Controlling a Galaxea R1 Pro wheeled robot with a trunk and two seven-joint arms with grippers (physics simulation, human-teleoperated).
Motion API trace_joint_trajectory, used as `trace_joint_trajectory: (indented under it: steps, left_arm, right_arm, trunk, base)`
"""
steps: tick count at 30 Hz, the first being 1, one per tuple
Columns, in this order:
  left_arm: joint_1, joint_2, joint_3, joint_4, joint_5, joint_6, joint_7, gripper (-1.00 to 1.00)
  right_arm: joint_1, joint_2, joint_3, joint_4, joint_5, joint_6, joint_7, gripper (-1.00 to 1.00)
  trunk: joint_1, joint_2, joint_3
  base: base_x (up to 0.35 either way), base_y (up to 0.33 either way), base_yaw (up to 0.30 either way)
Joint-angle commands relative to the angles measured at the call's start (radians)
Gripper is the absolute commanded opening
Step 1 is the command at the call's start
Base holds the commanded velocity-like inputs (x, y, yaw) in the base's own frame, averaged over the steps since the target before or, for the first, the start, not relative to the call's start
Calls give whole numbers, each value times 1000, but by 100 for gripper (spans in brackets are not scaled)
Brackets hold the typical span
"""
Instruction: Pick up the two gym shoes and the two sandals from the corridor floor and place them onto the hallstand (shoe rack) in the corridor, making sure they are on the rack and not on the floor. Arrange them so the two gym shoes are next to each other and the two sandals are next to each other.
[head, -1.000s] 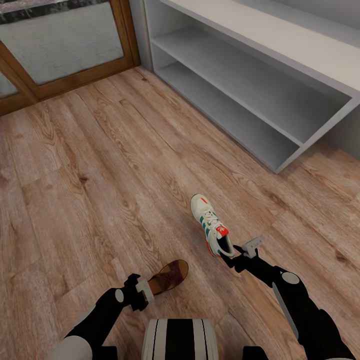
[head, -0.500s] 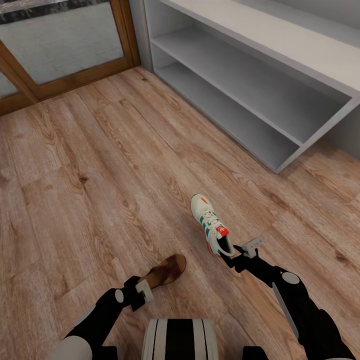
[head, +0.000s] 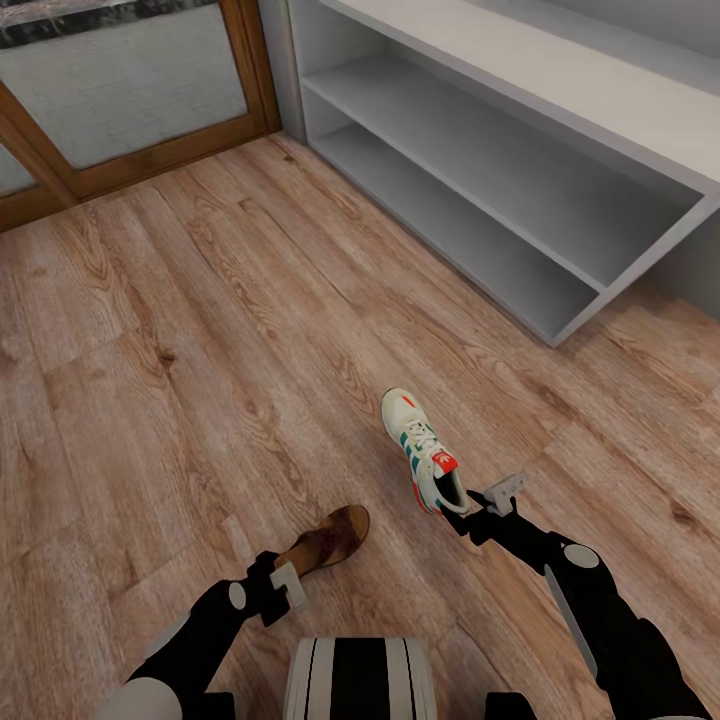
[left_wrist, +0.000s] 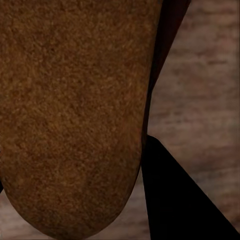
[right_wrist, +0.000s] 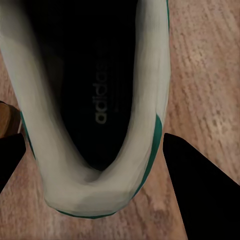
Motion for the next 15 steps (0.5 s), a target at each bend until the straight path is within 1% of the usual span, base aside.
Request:
trace_joint_trajectory:
  steps: [1,8,13,15]
  left_arm:
    - [0,0,-1,-3,-6,5,-6,-100]
    - [1,1,0,-6,-6,6,-5,-100]
    - [-1,1,2,-7,-5,6,-5,-100]
    - [-6,4,5,-8,1,7,-5,-100]
  right_arm:
    - [0,0,-2,-2,6,4,5,-100]
    - [0,0,-2,-2,6,4,5,-100]
    - [0,0,-2,-2,6,4,5,-100]
    - [0,0,-3,-2,6,4,5,-100]
  trunk:
    - [0,0,-1]
    - [0,0,-1]
    - [-2,1,19]
    - [-3,1,26]
  base:
    - [0,0,0]
    - [0,0,0]
    - [0,0,0]
    - [0,0,0]
